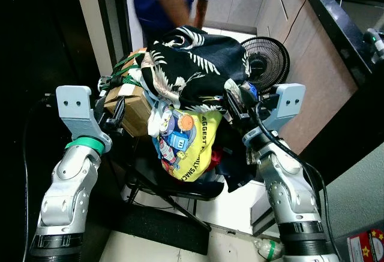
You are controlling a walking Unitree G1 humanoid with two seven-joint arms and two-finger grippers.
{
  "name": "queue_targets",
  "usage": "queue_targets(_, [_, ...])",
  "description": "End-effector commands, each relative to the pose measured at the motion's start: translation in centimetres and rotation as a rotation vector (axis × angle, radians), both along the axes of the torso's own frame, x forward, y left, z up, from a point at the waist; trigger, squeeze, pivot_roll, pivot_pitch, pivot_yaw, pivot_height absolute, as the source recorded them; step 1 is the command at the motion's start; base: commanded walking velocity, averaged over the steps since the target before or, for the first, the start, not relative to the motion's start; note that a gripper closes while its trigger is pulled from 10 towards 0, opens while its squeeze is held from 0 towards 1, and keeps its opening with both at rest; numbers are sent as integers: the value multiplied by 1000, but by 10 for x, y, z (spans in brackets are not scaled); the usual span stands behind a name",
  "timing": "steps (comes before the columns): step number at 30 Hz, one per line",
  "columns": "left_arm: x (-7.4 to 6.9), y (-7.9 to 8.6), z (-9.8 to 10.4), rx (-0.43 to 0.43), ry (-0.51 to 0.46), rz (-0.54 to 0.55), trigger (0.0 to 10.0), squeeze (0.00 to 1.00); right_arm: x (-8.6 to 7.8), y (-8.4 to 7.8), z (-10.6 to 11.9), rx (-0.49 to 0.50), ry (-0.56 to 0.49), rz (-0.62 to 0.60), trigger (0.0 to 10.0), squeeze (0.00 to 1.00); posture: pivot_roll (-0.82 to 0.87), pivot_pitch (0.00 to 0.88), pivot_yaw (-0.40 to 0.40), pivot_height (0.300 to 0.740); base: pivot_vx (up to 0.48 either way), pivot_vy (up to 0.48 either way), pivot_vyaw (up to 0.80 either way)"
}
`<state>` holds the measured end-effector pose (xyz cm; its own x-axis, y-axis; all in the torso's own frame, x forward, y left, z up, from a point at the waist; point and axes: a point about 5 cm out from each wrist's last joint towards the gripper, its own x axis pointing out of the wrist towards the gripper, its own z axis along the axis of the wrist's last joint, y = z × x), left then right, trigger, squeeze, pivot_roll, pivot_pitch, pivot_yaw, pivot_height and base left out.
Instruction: Clothes washing
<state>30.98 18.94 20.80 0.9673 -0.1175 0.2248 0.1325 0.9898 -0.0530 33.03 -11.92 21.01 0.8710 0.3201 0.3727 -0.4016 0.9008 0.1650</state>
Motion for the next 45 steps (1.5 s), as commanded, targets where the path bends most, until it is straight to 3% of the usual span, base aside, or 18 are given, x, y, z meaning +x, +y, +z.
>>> queue_targets(1, [-2,-7,0,-9,-10,-35,10000,0,-1,-1,0,14,-9,-2,10000,0,40,0,-7,740,0,0,0])
queue_targets(17, [-1,-8,-2,-24,-6,-32,10000,0,-5,-1,-3,30,-3,-1,10000,0,38,0,-5,740,0,0,0])
queue_targets(37, [-6,-4,-5,-16,-6,-1,10000,0,-6,9,-4,43,-4,63,10000,0,53,0,-36,740,0,0,0])
queue_targets(45, [-5,-6,-6,-13,1,-6,10000,0,-15,18,-4,63,-20,107,10000,0,48,0,-29,740,0,0,0])
